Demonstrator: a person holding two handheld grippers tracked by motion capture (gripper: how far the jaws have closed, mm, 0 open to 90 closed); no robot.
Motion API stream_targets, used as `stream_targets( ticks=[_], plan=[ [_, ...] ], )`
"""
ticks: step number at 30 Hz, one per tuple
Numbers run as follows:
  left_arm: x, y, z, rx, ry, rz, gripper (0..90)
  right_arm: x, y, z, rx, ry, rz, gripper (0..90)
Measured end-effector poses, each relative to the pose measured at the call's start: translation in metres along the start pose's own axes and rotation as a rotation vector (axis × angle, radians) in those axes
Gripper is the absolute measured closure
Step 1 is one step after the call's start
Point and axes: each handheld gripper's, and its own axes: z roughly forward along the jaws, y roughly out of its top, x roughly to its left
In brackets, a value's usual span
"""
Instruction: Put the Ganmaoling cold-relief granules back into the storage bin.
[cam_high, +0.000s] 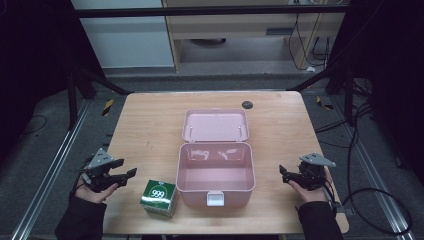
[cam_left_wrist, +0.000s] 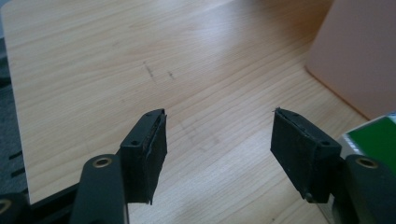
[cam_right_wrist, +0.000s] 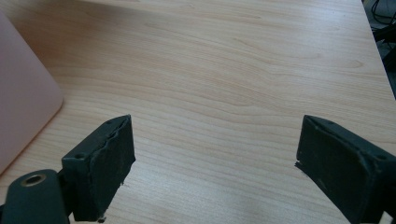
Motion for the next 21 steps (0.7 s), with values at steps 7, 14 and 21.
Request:
stream_targets(
  ticks=[7, 14, 21],
  plan=[
    [-0.005, 0.010, -0.004, 0.030, -0.065, 0.083, 33.9, -0.001, -0.002, 0.002, 0.007, -0.004, 0.000, 11.0],
    [-0.009, 0.024, -0.011, 0.063, -0.164, 0.194, 31.8, -0.001, -0.001, 0.003, 0.007, -0.015, -0.012, 10.9],
    [-0.011, 0.039, -0.011, 0.134, -0.210, 0.283, 29.5, 0.000, -0.002, 0.004, 0.015, -0.014, -0.024, 10.5]
  ],
)
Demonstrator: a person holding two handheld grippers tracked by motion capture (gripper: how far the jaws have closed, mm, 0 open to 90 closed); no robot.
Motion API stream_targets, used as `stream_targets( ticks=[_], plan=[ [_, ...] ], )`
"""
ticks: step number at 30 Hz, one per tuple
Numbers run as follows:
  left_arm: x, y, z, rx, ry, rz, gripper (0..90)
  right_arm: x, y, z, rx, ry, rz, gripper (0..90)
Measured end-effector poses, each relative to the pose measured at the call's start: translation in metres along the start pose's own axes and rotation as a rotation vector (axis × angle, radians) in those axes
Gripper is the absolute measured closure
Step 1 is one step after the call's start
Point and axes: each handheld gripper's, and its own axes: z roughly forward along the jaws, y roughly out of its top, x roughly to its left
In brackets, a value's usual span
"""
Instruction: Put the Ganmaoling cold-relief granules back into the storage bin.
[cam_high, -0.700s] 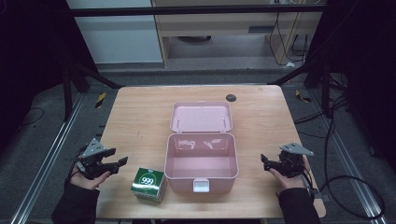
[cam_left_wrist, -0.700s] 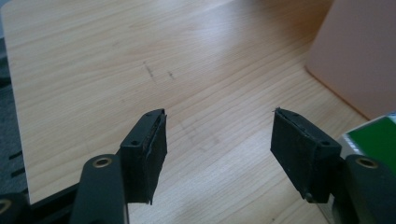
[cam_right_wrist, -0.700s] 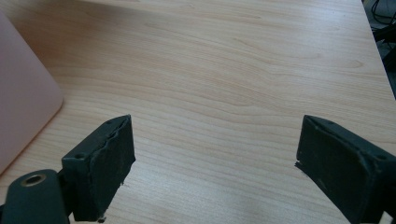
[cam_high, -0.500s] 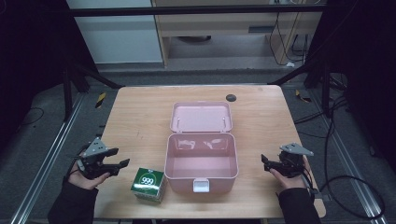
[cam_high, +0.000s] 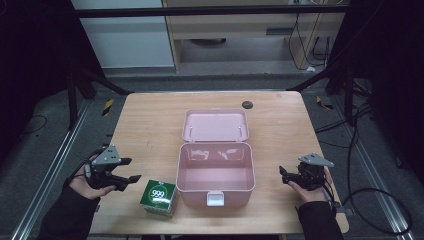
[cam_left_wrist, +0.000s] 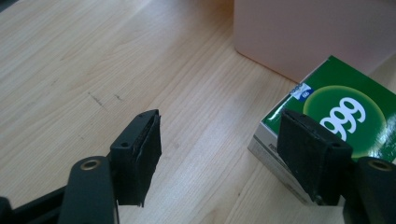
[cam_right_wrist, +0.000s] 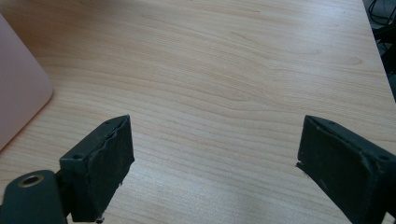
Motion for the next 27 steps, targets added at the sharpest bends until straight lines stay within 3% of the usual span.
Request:
stream_targets(
  ticks=[3, 5, 6, 7, 8, 10, 12, 14, 15, 27],
  plan=[
    [0.000, 0.007, 0.000, 0.021, -0.041, 0.041, 29.1, -0.001, 0.000, 0.001, -0.001, -0.001, 0.000, 10.4],
    [-0.002, 0.013, 0.001, 0.047, -0.063, 0.084, 28.6, -0.002, -0.001, 0.001, 0.005, -0.006, 0.003, 10.3],
    [-0.003, 0.018, 0.001, 0.073, -0.076, 0.125, 27.7, -0.002, -0.001, 0.001, 0.006, -0.006, 0.005, 10.3],
    [-0.003, 0.018, 0.001, 0.073, -0.076, 0.125, 27.3, -0.002, -0.001, 0.001, 0.006, -0.006, 0.005, 10.3],
    [-0.006, 0.024, 0.000, 0.100, -0.089, 0.172, 26.4, -0.002, -0.001, 0.001, 0.008, -0.006, 0.003, 10.3],
    [-0.007, 0.027, 0.000, 0.109, -0.095, 0.191, 24.7, -0.002, -0.001, 0.001, 0.008, -0.006, 0.003, 10.3],
    [-0.013, 0.035, -0.001, 0.138, -0.116, 0.254, 24.0, -0.002, -0.001, 0.002, 0.015, -0.006, -0.001, 10.3],
    [-0.015, 0.038, -0.001, 0.147, -0.124, 0.275, 23.4, -0.002, -0.001, 0.003, 0.018, -0.007, -0.004, 10.2],
    [-0.019, 0.043, -0.002, 0.162, -0.139, 0.309, 23.0, -0.001, -0.001, 0.003, 0.019, -0.007, -0.004, 10.2],
    [-0.035, 0.051, 0.009, 0.236, -0.231, 0.400, 12.6, -0.002, -0.002, 0.003, 0.026, -0.009, -0.006, 9.3]
  ],
)
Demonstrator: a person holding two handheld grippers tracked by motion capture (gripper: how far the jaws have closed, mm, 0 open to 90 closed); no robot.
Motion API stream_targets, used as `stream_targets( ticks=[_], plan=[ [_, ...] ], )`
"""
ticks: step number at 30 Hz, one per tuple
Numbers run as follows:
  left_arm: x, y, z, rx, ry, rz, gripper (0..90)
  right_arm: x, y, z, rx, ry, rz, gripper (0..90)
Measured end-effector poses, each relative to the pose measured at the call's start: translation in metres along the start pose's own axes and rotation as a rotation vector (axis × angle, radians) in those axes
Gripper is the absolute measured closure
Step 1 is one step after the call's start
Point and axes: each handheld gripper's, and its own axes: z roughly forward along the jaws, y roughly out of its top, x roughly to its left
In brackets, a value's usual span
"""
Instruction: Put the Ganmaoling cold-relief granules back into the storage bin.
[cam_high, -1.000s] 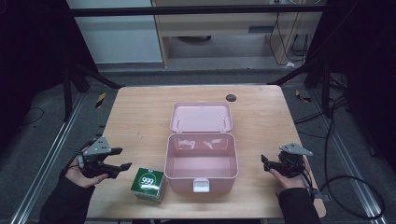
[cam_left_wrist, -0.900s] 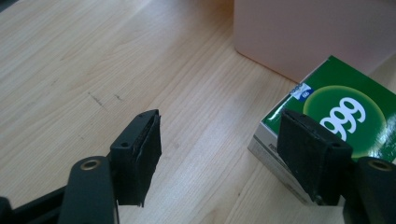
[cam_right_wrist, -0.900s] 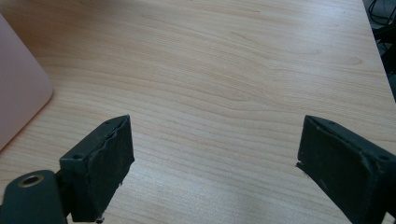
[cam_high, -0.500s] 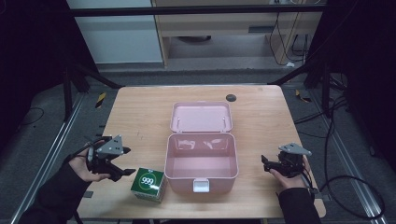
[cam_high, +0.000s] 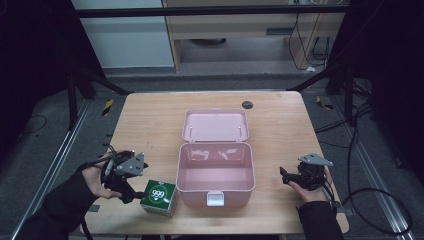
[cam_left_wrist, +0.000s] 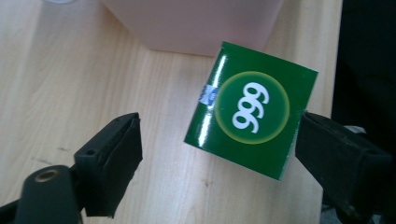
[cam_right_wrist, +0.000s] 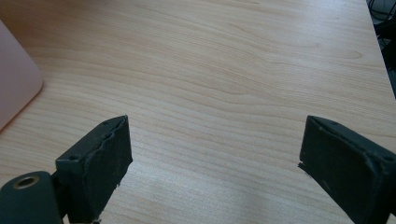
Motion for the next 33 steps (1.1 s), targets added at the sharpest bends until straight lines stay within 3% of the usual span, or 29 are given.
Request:
stream_targets(
  ticks=[5, 12, 27, 33],
  plan=[
    [-0.003, 0.003, 0.005, 0.025, -0.029, 0.040, 8.4, 0.001, 0.000, 0.001, 0.012, 0.006, -0.003, 8.7],
    [-0.003, 0.007, 0.015, 0.050, -0.043, 0.059, 5.8, 0.001, 0.000, 0.002, 0.020, 0.005, -0.010, 8.0],
    [-0.003, 0.017, 0.033, 0.111, -0.089, 0.131, 5.7, 0.001, -0.002, 0.003, 0.030, 0.009, -0.009, 7.7],
    [-0.005, 0.018, 0.037, 0.107, -0.097, 0.141, 5.8, 0.001, -0.002, 0.003, 0.038, 0.013, -0.012, 7.7]
  ],
)
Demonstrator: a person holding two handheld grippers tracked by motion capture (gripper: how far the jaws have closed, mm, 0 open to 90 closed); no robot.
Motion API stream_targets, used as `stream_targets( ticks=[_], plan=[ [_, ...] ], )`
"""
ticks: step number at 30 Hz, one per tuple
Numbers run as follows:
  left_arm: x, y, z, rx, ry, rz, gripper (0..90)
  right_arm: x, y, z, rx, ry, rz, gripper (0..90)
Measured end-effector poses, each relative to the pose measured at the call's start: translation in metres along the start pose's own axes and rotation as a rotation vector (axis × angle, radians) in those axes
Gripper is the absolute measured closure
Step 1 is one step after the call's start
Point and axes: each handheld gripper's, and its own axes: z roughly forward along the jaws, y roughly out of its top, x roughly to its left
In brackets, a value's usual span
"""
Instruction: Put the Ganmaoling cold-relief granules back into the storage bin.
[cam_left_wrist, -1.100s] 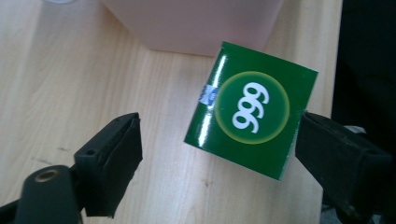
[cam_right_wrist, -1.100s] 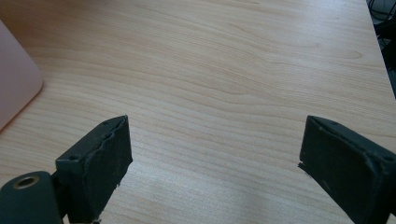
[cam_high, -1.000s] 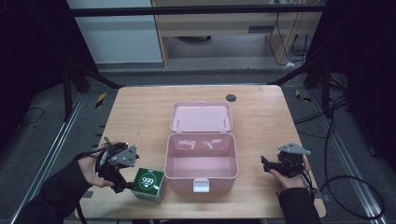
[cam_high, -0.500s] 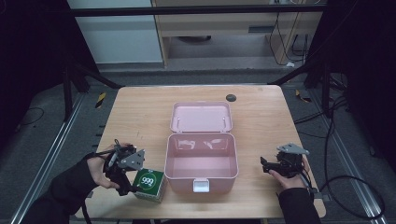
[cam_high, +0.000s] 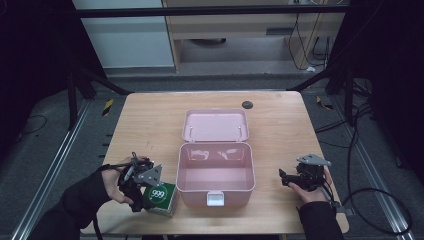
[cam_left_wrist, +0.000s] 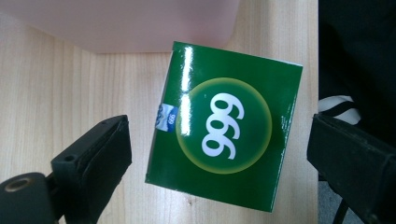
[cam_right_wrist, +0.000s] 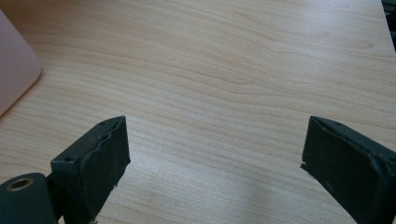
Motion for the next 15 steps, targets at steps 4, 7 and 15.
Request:
stream_targets(
  ticks=[4, 7, 15],
  plan=[
    [0.000, 0.000, 0.001, 0.001, -0.005, 0.009, 5.9, 0.000, 0.000, 0.000, 0.006, 0.000, 0.001, 7.7],
    [-0.001, 0.001, 0.002, 0.000, -0.001, 0.016, 6.0, 0.000, 0.000, 0.000, 0.005, -0.004, 0.000, 7.7],
    [-0.001, 0.001, 0.011, 0.027, -0.004, 0.021, 6.4, 0.002, 0.001, 0.000, 0.007, -0.005, -0.015, 7.7]
  ],
)
